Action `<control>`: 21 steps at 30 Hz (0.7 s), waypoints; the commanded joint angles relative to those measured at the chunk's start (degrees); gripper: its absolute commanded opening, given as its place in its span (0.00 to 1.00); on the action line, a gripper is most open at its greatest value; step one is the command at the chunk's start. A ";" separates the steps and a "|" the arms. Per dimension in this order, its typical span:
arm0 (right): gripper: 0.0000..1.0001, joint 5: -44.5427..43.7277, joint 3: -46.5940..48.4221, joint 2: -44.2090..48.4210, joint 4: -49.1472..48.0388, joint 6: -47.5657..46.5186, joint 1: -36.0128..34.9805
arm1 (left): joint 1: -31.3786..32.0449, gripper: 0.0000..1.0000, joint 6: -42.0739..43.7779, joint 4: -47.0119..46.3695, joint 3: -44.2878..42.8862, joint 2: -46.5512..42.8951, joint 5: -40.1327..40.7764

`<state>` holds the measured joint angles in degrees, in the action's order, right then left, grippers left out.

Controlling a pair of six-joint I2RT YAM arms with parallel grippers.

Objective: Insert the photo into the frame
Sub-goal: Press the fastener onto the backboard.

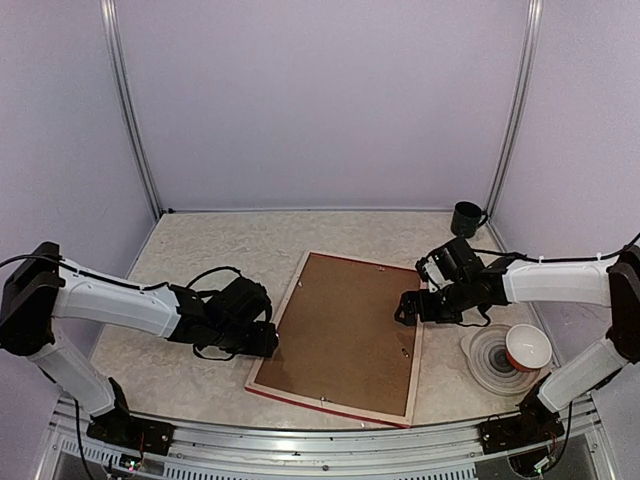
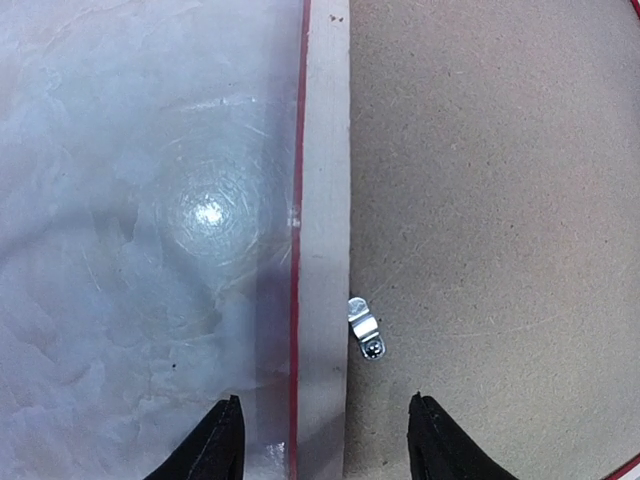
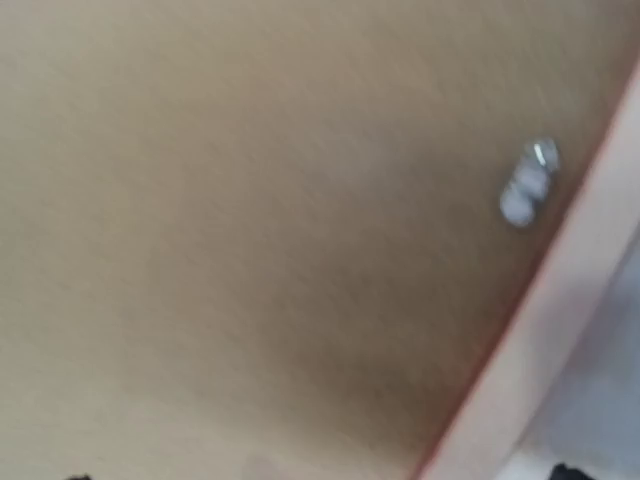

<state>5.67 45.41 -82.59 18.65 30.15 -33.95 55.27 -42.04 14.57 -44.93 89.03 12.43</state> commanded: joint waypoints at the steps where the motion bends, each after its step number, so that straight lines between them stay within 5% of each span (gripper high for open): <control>1: 0.99 -1.20 -2.31 -1.81 -0.93 3.93 0.08 | -0.22 0.57 -0.28 -5.08 2.94 -0.98 -2.31; 21: 0.99 3.25 8.74 -15.25 -7.07 -0.50 5.02 | 2.49 0.59 -1.70 -22.65 3.91 4.97 -16.67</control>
<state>6.72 50.09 -94.32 14.41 32.12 -30.55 55.72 -43.51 -1.83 -38.94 91.68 1.28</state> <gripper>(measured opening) 0.992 0.591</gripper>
